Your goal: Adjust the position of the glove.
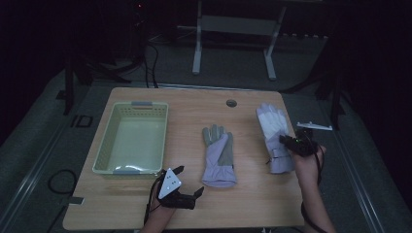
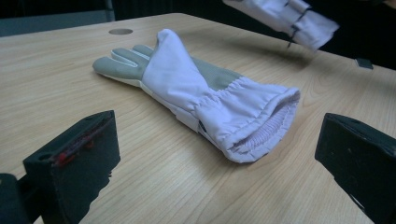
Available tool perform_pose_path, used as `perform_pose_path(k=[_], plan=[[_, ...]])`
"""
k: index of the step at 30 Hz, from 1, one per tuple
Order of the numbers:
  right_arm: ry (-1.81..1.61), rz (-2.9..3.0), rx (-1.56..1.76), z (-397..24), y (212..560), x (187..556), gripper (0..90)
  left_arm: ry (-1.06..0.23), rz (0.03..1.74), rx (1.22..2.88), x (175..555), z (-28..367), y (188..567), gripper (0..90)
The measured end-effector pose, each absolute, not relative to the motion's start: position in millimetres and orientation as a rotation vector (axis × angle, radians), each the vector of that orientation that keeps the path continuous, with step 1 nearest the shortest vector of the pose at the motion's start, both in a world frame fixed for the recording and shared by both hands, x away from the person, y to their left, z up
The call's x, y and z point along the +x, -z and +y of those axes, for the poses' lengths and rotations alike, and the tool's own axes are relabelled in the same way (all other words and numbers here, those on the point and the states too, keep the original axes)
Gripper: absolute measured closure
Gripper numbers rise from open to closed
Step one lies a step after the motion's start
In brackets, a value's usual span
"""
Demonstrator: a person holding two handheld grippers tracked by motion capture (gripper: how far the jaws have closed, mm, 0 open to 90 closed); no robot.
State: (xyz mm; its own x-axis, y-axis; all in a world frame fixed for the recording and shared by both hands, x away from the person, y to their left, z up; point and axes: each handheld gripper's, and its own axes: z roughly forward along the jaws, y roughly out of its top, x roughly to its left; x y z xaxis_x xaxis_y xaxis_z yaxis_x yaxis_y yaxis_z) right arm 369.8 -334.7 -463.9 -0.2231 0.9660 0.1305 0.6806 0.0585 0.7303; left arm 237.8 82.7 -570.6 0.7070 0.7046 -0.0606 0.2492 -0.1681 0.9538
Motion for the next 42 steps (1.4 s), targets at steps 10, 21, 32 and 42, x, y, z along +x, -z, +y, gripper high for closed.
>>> perform_pose_path(k=[10, 21, 32, 42], plan=[[-0.839, 1.795, 1.697, -330.7, 488.6, 336.8, 78.2, -0.484, 0.759, 1.741, 237.3, 80.8, 570.5, 0.0], [-0.765, 1.828, 1.784, -325.9, 527.8, 357.3, 70.7, -0.477, 0.754, 1.743, 236.7, 80.6, 570.5, 0.0], [-0.876, 1.995, 1.605, -346.3, 505.4, 350.6, 55.1, -0.464, 0.763, 1.741, 237.9, 81.8, 570.5, 0.0], [-0.938, 2.161, 1.200, -368.9, 480.9, 353.6, 51.3, -0.465, 0.763, 1.739, 238.1, 82.0, 570.5, 0.0]])
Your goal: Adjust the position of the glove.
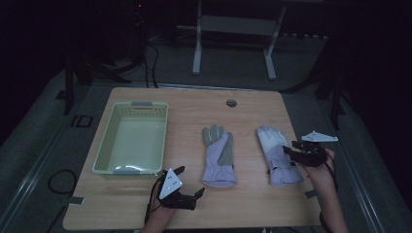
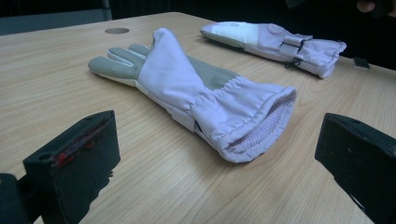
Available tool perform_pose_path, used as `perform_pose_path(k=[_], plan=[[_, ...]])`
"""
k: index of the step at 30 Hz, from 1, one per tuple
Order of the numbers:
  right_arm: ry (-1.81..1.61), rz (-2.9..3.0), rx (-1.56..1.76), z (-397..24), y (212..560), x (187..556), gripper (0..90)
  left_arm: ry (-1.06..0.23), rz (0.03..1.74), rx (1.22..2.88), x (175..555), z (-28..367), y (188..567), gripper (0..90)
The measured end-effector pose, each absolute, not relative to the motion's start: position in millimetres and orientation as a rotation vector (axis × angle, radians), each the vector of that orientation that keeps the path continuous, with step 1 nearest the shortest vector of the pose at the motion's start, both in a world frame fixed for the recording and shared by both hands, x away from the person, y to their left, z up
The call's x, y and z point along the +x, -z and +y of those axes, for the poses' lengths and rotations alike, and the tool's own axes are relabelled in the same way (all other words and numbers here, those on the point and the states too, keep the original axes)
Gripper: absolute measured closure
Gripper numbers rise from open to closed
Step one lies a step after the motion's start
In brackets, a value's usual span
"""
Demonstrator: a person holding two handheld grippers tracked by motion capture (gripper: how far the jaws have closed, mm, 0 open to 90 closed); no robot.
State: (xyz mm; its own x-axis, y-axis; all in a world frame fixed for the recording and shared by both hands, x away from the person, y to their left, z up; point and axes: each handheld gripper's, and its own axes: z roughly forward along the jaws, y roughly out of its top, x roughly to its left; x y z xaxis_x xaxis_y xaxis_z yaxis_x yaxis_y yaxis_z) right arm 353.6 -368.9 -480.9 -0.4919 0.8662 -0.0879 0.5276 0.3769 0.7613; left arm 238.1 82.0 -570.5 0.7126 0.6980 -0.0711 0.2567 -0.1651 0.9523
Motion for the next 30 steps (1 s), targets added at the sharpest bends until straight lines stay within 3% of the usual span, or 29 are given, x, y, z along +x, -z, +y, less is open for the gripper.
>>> perform_pose_path(k=[7, 18, 22, 28, 30], plan=[[-0.917, 2.241, 1.142, -376.5, 483.6, 361.5, 48.1, -0.472, 0.761, 1.741, 237.6, 81.2, 570.5, 0.0], [-0.903, 2.321, 1.208, -370.5, 525.5, 371.9, 43.2, -0.468, 0.761, 1.740, 237.9, 81.9, 570.5, 0.0], [-1.000, 2.339, 1.283, -374.8, 539.2, 372.8, 60.8, -0.465, 0.764, 1.739, 238.1, 81.9, 570.6, 0.0], [-1.046, 2.315, 1.345, -378.5, 541.6, 371.5, 67.7, -0.469, 0.763, 1.740, 237.9, 81.7, 570.5, 0.0], [-1.020, 2.291, 1.373, -373.2, 539.2, 369.3, 74.5, -0.469, 0.763, 1.740, 237.9, 81.8, 570.5, 0.0]])
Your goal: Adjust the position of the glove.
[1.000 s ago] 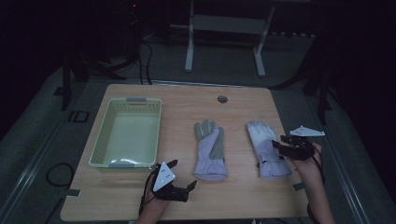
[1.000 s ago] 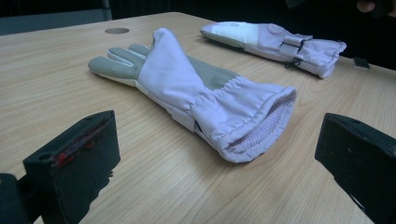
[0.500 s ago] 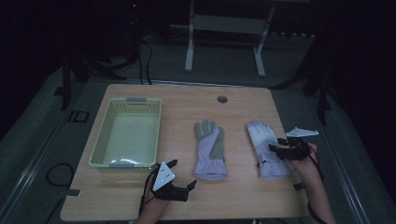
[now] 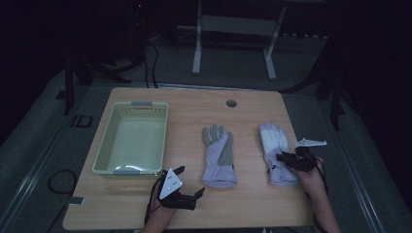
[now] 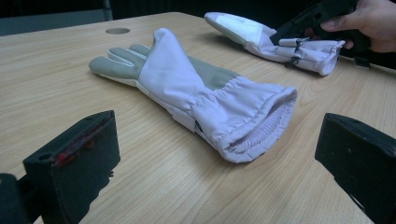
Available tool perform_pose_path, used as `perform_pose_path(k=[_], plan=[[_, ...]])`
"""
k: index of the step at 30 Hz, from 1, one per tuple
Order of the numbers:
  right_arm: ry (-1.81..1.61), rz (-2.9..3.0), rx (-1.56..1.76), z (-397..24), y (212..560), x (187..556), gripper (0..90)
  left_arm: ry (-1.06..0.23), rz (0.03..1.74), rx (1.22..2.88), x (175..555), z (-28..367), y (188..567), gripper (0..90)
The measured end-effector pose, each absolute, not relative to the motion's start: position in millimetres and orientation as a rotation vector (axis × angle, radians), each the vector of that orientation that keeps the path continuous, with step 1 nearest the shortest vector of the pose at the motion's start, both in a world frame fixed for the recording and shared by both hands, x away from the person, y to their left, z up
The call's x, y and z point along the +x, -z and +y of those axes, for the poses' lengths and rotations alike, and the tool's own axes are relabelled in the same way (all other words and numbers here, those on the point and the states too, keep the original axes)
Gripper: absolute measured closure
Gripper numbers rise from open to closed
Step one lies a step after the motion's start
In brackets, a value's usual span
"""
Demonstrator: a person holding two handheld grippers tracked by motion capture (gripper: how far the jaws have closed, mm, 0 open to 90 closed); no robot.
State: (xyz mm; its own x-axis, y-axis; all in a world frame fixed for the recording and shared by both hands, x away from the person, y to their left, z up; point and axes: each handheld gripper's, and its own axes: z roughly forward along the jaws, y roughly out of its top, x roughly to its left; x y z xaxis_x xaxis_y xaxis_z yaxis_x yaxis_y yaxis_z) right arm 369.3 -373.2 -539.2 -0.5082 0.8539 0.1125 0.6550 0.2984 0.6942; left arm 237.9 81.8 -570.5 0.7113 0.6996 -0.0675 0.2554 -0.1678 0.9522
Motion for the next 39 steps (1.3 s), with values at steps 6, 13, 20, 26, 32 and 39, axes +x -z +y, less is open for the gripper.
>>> perform_pose_path(k=[6, 13, 20, 26, 32, 39], plan=[[-0.984, 2.262, 1.438, -365.2, 523.7, 363.5, 78.9, -0.469, 0.766, 1.738, 238.1, 81.9, 570.5, 0.0], [-1.053, 2.172, 1.478, -360.4, 487.7, 356.4, 79.8, -0.475, 0.762, 1.739, 237.8, 81.7, 570.5, 0.0], [-1.082, 2.147, 1.459, -347.1, 453.6, 353.9, 80.3, -0.475, 0.763, 1.737, 237.9, 81.7, 570.6, 0.0], [-1.099, 2.139, 1.429, -331.7, 428.5, 352.1, 80.2, -0.475, 0.764, 1.737, 237.9, 81.6, 570.6, 0.0], [-1.101, 2.140, 1.399, -310.8, 405.9, 349.3, 80.2, -0.475, 0.764, 1.737, 237.9, 81.7, 570.6, 0.0], [-1.103, 2.155, 1.364, -275.7, 385.9, 346.4, 80.1, -0.481, 0.771, 1.738, 237.9, 81.5, 570.5, 0.0]])
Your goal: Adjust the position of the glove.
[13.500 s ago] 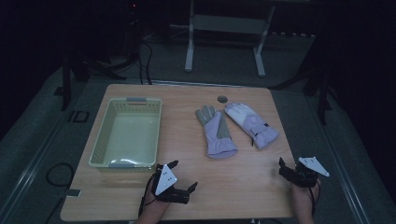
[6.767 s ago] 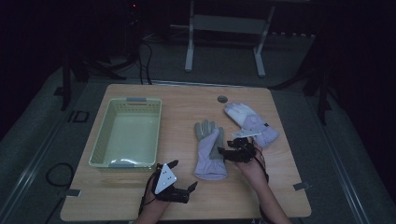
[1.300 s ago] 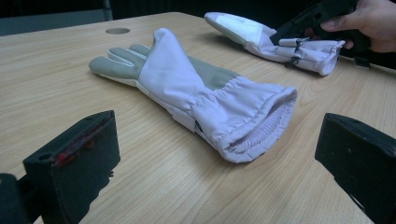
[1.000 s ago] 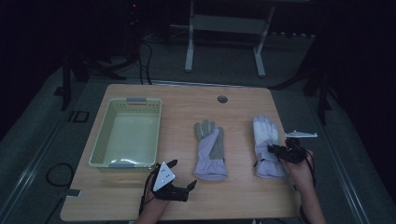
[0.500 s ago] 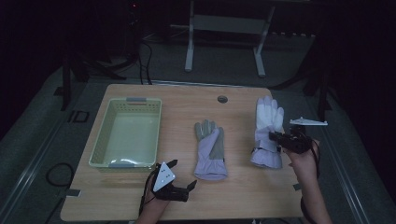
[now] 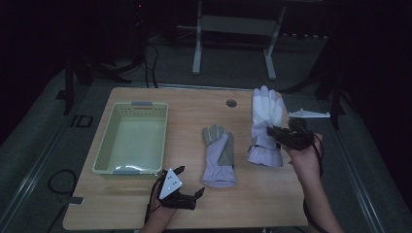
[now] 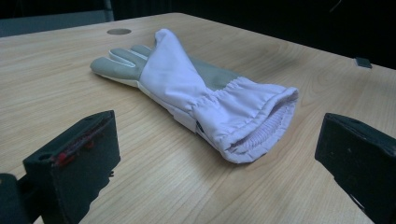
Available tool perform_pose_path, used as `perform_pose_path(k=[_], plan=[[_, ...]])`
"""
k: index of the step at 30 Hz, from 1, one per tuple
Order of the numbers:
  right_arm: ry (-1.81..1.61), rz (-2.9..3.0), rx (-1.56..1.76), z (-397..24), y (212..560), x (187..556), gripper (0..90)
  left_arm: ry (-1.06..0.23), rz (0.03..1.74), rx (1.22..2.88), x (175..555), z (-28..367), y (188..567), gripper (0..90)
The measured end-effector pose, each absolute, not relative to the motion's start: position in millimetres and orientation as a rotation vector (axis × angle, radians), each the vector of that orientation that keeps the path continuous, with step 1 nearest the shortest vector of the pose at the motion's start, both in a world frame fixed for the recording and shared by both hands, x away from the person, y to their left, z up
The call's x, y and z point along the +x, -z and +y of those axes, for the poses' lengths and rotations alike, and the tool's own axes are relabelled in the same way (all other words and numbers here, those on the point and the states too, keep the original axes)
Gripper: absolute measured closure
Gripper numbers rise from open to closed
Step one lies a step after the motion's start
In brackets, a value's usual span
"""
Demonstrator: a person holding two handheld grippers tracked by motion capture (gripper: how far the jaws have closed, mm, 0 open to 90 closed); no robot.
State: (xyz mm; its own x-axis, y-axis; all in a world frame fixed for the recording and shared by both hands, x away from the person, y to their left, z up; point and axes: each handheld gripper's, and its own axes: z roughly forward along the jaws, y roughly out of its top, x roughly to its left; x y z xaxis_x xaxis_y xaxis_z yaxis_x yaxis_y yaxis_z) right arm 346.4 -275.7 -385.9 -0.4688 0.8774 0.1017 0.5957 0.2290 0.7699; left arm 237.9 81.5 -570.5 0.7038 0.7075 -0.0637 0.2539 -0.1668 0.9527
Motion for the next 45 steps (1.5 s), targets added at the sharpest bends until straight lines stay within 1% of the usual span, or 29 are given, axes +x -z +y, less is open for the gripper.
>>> perform_pose_path(k=[3, 4, 9, 15, 20, 25, 36, 42, 45], plan=[[-1.118, 2.156, 1.356, -264.2, 382.1, 344.8, 80.1, -0.491, 0.780, 1.737, 238.1, 81.5, 570.5, 0.0], [-1.135, 2.159, 1.350, -251.8, 379.7, 342.5, 80.1, -0.490, 0.780, 1.737, 238.2, 81.7, 570.5, 0.0], [-1.127, 2.178, 1.326, -216.8, 384.0, 334.3, 80.1, -0.495, 0.772, 1.739, 237.6, 81.3, 570.5, 0.0], [-1.157, 2.200, 1.411, -192.0, 408.7, 329.5, 80.2, -0.493, 0.768, 1.738, 237.8, 81.6, 570.5, 0.0], [-1.106, 2.239, 1.424, -172.7, 429.8, 327.7, 80.0, -0.493, 0.766, 1.737, 237.4, 81.2, 570.6, 0.0], [-1.010, 2.290, 1.422, -153.3, 452.4, 334.2, 79.9, -0.493, 0.765, 1.740, 237.2, 81.0, 570.5, 0.0], [-0.797, 2.366, 1.398, -132.2, 490.8, 362.0, 78.6, -0.493, 0.760, 1.740, 236.9, 80.7, 570.6, 0.0], [-0.815, 2.344, 1.416, -133.3, 505.7, 365.9, 77.3, -0.487, 0.762, 1.737, 237.4, 81.4, 570.6, 0.0], [-0.845, 2.353, 1.418, -136.9, 506.0, 367.8, 74.5, -0.490, 0.760, 1.740, 237.2, 81.2, 570.5, 0.0]])
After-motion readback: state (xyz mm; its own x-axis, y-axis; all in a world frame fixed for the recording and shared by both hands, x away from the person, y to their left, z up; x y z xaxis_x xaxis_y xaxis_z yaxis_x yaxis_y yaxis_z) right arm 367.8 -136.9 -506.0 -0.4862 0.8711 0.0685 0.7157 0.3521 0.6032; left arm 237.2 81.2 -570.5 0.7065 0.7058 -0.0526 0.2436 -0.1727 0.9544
